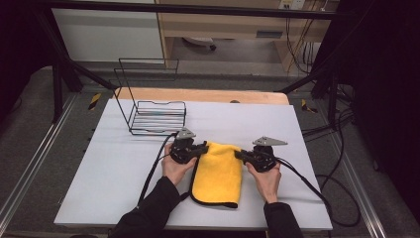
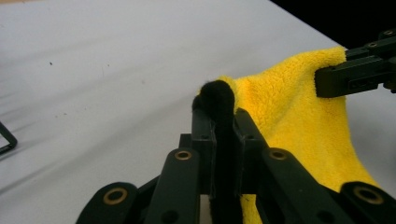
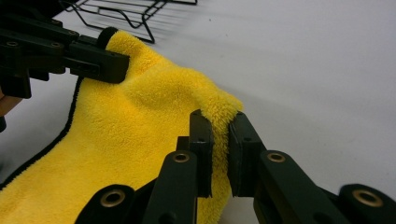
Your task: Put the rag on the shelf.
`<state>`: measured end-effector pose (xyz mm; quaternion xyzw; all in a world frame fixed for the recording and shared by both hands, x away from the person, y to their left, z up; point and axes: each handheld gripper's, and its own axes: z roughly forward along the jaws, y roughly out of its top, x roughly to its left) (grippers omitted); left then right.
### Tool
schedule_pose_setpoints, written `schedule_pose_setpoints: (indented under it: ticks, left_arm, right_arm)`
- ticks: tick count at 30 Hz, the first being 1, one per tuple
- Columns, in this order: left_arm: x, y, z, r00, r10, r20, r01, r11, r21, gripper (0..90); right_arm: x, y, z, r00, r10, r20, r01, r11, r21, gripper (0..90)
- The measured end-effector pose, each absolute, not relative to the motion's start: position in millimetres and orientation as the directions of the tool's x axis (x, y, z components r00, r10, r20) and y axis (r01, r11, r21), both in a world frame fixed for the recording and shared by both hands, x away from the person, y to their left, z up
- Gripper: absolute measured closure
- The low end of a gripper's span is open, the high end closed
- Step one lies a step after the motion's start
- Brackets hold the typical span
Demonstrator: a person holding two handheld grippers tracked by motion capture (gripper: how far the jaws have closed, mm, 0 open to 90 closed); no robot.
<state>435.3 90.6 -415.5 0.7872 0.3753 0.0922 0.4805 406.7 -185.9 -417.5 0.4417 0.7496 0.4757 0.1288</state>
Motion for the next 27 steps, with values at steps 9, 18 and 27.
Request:
schedule_pose_setpoints:
  ticks: [9,18,27]
  left_arm:
    - [411.1,102.3,-397.3,0.717,0.676,-0.169,0.427,-0.236,0.873,81.6]
    - [394.2,110.6,-380.6,0.726,0.673,-0.144,0.377,-0.214,0.901,81.6]
    - [383.5,119.0,-363.2,0.724,0.678,-0.128,0.323,-0.169,0.931,81.7]
  right_arm:
    - [392.3,-179.6,-398.3,-0.626,0.760,0.173,0.455,0.175,0.873,82.1]
    - [380.8,-174.9,-380.7,-0.650,0.748,0.134,0.401,0.188,0.897,82.4]
    - [371.0,-169.4,-358.9,-0.673,0.735,0.083,0.329,0.196,0.924,82.4]
